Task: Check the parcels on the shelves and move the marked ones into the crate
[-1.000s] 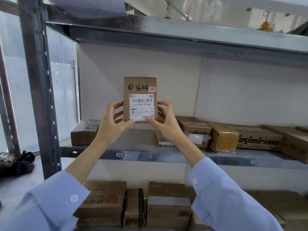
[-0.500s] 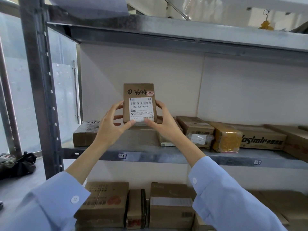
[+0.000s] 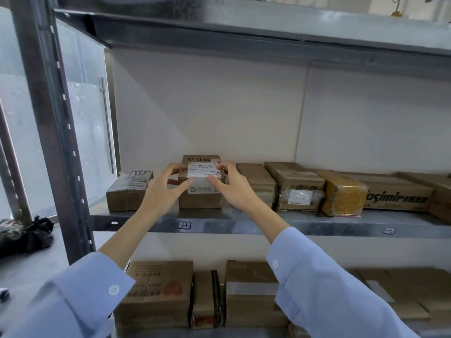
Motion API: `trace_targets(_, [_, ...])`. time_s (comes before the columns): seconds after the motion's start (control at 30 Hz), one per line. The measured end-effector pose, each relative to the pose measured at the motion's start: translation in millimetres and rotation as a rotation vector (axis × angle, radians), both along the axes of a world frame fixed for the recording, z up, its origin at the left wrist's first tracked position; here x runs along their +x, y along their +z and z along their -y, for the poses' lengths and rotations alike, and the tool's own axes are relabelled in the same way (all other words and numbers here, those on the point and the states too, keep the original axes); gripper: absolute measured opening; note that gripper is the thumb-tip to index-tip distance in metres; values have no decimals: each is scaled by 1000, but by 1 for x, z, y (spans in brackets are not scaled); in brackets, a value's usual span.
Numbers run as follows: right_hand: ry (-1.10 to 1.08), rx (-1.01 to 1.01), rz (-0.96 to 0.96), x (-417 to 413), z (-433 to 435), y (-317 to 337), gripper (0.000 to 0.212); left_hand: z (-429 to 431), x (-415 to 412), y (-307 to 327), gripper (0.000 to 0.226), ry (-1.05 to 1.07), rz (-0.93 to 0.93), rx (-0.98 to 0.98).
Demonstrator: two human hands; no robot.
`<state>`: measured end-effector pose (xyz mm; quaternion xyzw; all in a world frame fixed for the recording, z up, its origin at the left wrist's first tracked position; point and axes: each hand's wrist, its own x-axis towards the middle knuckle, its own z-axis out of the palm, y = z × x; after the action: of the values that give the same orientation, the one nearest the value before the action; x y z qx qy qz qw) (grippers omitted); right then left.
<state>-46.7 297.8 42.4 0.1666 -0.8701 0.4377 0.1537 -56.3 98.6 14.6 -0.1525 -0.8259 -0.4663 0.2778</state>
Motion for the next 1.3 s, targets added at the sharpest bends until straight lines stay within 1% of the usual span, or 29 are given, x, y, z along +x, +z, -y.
trace_targets(0.13, [-35, 12, -6, -6, 1, -3, 39, -2, -4, -2, 42, 28, 34, -16])
trace_targets(0.37, [-44, 32, -18, -9, 1, -2, 41, 0, -6, 2, 41, 11, 38, -69])
trace_targets(0.43, [-51, 61, -58, -7, -2, 0, 41, 4, -7, 2, 42, 44, 31, -116])
trace_targets(0.5, [-66, 67, -105, -5, -6, 4, 40, 6, -6, 4, 49, 94, 2, -187])
trace_targets(0.57, [-77, 48, -151, -2, -10, 9, 39, 4, -2, 9, 59, 161, -74, -285])
trace_targets(0.63, [-86, 51, -218, 2, -16, 12, 40, -2, 5, 15, 65, 224, -165, -382])
trace_targets(0.73, [-132, 184, -342, 10, -32, 16, 45, -19, 15, 20, 68, 258, -250, -483])
trace_targets(0.8, [-170, 281, -379, 14, -45, 17, 51, -34, 18, 23, 69, 252, -273, -536])
trace_targets(0.93, [-250, 480, -365, 15, -78, 13, 64, -66, 20, 25, 72, 232, -287, -594])
trace_targets(1.03, [-290, 567, -332, 15, -104, 12, 69, -91, 19, 24, 74, 243, -281, -623])
trace_targets(1.17, [-308, 688, -335, 13, -129, 11, 71, -119, 15, 24, 76, 233, -243, -658])
trace_targets(1.3, [-276, 712, -345, 11, -138, 9, 68, -135, 13, 21, 74, 255, -203, -693])
